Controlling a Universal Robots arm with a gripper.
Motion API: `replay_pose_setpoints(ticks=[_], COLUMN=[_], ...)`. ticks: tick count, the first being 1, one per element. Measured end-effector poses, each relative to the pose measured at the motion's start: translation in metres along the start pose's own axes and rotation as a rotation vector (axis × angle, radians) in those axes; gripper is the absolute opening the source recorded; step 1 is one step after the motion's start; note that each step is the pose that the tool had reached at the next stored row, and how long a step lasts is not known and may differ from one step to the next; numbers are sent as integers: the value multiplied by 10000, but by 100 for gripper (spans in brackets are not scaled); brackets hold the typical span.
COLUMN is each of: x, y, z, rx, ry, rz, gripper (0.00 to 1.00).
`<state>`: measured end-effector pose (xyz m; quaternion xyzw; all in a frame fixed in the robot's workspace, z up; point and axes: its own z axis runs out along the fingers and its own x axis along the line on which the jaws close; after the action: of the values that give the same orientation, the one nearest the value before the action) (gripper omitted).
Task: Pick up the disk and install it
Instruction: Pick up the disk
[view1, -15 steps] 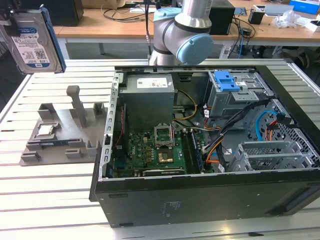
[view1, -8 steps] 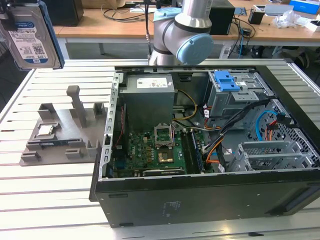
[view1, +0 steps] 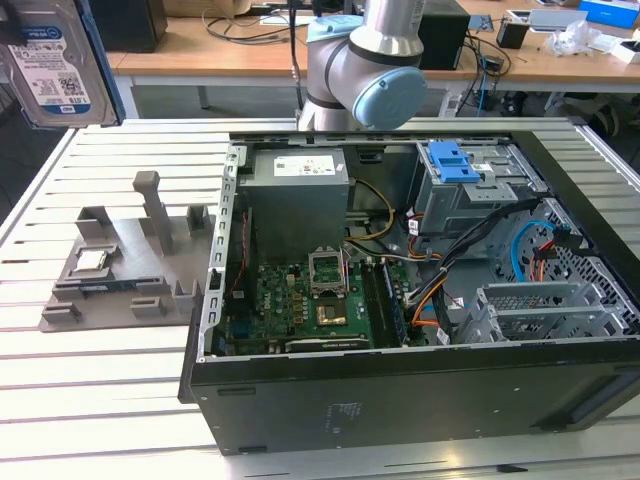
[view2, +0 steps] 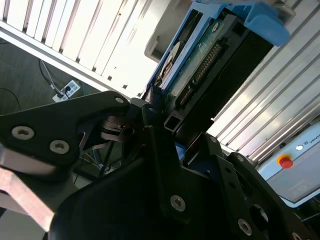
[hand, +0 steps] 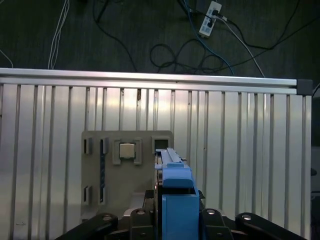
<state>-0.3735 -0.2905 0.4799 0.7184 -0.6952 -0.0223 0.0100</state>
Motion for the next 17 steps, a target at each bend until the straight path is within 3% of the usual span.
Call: replay_pose_setpoints(ticks=[17], x=[-8], y=[18], z=[-409], rx=[0], ry=[0], rz=[0], gripper=[37])
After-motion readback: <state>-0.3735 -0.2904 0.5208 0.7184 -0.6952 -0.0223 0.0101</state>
